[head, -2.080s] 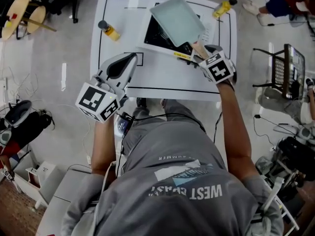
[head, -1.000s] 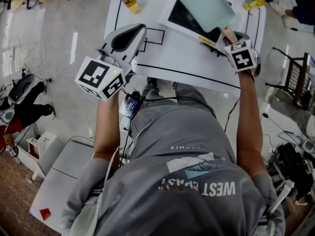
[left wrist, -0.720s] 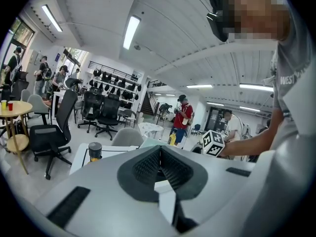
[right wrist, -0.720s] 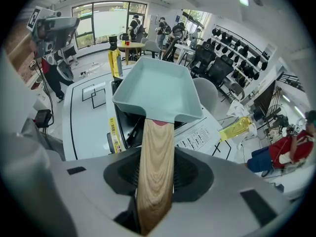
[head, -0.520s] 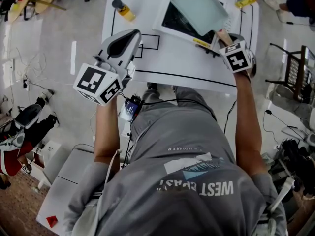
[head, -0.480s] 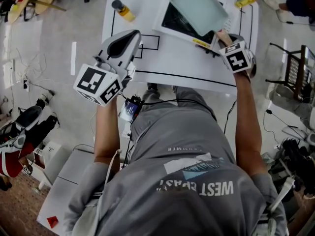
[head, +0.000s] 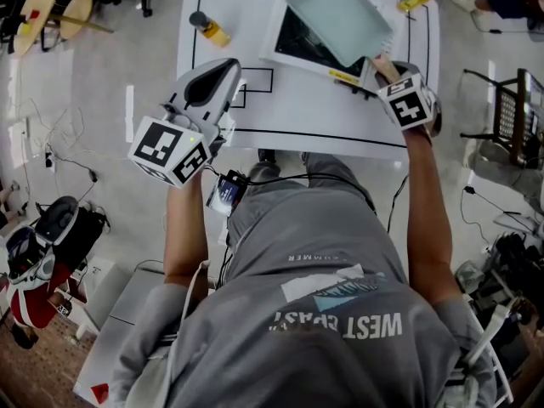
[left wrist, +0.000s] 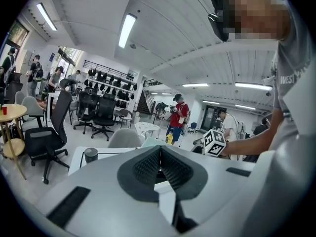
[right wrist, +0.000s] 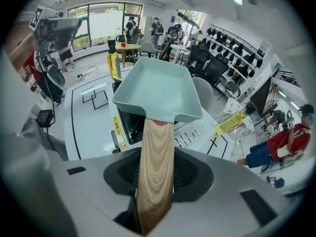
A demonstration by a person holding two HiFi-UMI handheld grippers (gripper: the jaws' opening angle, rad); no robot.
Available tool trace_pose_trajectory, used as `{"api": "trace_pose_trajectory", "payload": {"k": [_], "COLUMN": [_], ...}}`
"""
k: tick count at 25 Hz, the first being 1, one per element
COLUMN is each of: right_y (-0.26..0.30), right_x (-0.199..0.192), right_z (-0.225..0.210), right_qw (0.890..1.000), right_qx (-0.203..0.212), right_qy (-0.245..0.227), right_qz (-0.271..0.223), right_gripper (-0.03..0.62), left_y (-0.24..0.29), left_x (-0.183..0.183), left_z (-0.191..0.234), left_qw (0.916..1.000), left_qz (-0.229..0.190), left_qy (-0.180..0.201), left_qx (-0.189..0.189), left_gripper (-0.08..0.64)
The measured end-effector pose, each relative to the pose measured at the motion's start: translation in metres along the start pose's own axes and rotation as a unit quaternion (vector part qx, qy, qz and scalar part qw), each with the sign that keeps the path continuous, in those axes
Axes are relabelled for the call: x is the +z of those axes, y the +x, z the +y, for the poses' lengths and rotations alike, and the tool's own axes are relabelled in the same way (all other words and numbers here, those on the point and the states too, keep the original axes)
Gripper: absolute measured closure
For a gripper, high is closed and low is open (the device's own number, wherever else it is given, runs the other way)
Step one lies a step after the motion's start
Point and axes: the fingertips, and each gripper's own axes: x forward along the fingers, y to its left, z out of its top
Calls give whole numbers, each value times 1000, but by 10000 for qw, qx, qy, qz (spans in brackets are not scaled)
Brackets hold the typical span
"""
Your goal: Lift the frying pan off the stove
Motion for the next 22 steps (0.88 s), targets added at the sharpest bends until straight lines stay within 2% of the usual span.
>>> {"api": "trace_pose_trajectory", "payload": {"k": [22], "right_y": [-87], "right_x": [-7], "right_z": [-5], "right_qw": [9981], "right_qx": [-328], "right_qy": [330], "right_qz": [-413], "right_gripper": [454], "left_y": [-17], "left_x": [21], "left_z": [-24], "left_qw": [9990], "left_qz": [8], "left_qy": [325], "left_qx": [-317], "left_gripper": [561]}}
